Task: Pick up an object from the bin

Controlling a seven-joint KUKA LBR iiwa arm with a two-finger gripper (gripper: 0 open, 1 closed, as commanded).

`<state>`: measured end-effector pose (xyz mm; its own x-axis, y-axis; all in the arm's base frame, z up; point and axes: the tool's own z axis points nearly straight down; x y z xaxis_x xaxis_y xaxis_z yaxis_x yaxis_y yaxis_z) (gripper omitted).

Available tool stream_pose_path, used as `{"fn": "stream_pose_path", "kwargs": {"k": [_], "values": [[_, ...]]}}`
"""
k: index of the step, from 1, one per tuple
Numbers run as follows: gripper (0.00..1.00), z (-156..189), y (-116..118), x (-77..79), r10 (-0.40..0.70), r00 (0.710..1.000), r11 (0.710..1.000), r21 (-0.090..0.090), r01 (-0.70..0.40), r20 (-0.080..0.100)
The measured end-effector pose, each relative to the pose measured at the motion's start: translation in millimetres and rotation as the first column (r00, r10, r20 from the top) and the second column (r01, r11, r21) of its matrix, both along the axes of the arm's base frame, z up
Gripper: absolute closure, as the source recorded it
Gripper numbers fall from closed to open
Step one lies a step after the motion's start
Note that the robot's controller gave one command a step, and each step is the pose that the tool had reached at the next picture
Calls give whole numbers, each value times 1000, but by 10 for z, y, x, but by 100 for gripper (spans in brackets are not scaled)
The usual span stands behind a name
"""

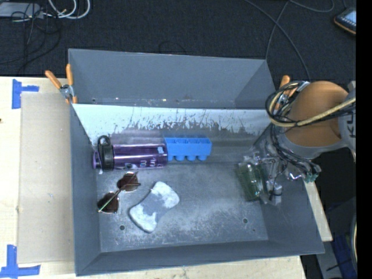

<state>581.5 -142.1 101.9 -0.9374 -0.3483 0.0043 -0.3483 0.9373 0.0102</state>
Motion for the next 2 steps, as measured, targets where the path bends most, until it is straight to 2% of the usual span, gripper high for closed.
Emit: {"fn": "stream_pose_path", "kwargs": {"k": [1, 2], "values": [[0, -133, 111, 111, 394, 919, 919, -2, -394, 5], [100, -193, 246, 175, 279, 960, 960, -5, -279, 16]]}}
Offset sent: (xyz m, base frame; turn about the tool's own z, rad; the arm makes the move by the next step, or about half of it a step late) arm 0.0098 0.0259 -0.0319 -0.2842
